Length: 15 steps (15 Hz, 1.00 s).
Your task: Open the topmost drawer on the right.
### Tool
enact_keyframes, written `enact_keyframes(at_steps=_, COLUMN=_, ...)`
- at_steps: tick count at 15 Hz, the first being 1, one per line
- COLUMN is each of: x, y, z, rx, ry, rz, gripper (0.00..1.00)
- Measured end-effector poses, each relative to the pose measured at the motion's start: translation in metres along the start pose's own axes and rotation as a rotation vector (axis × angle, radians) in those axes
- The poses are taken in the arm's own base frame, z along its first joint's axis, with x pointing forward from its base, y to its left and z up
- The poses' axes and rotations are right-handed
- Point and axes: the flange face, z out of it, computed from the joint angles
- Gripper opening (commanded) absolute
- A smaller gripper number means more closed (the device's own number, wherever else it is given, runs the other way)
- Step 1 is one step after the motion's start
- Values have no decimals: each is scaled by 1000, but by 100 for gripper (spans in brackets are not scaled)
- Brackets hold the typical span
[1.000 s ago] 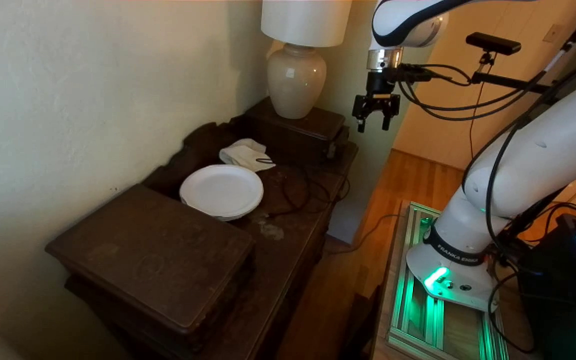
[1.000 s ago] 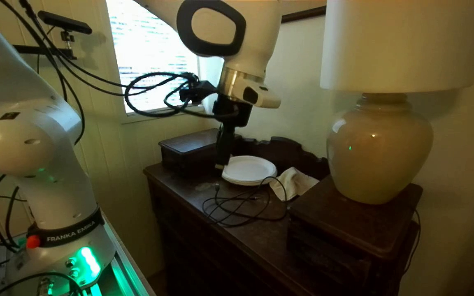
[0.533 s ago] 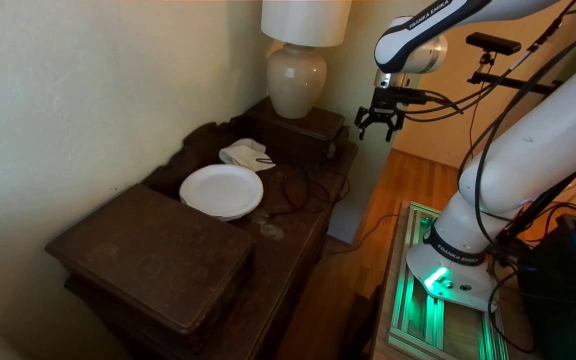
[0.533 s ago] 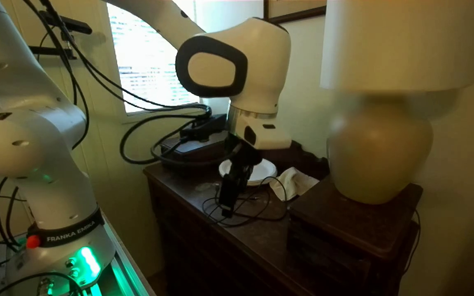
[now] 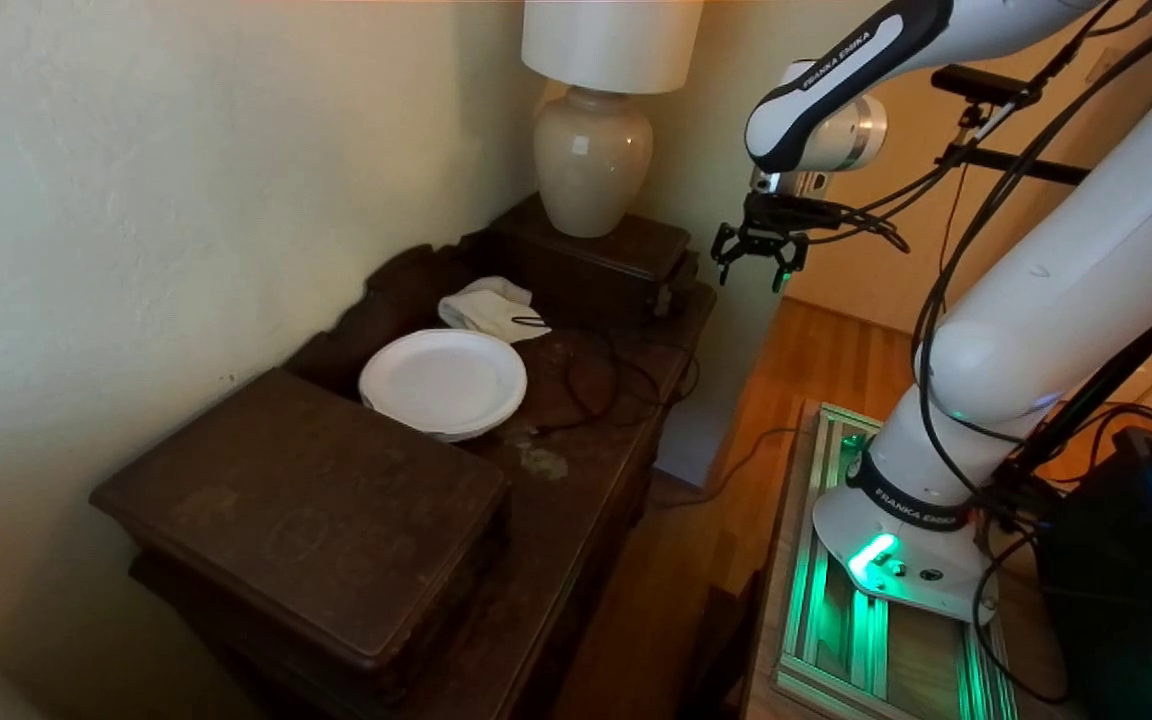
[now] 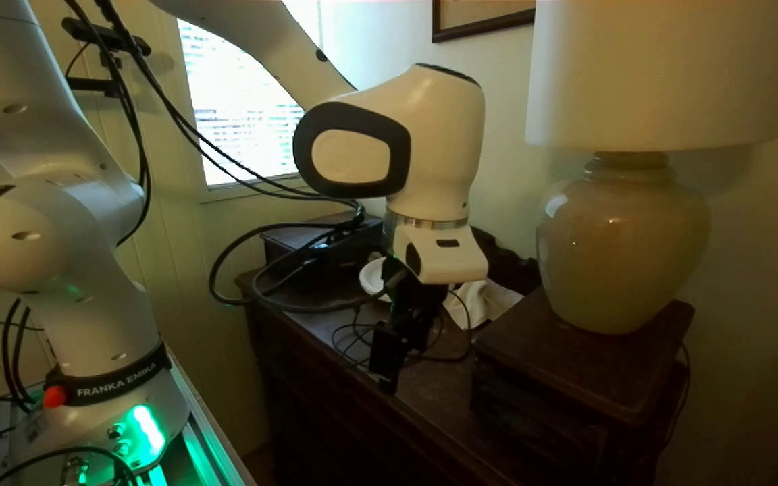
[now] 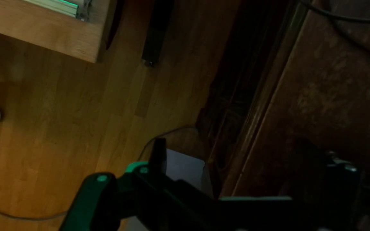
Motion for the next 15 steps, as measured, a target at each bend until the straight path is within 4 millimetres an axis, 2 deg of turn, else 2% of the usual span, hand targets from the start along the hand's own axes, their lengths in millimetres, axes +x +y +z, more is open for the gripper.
enact_keyframes(at_steps=4, x=6, y=-1, z=0, rx=7, ry=24, rz=45, gripper=100)
enact_keyframes(at_steps=10, x=55, y=-10, z=27, rx=1, ry=108, rz=287, gripper=100)
enact_keyframes(at_steps=15, x=92, y=-28, z=38, rx=23, ry=218, rz=370, gripper=100)
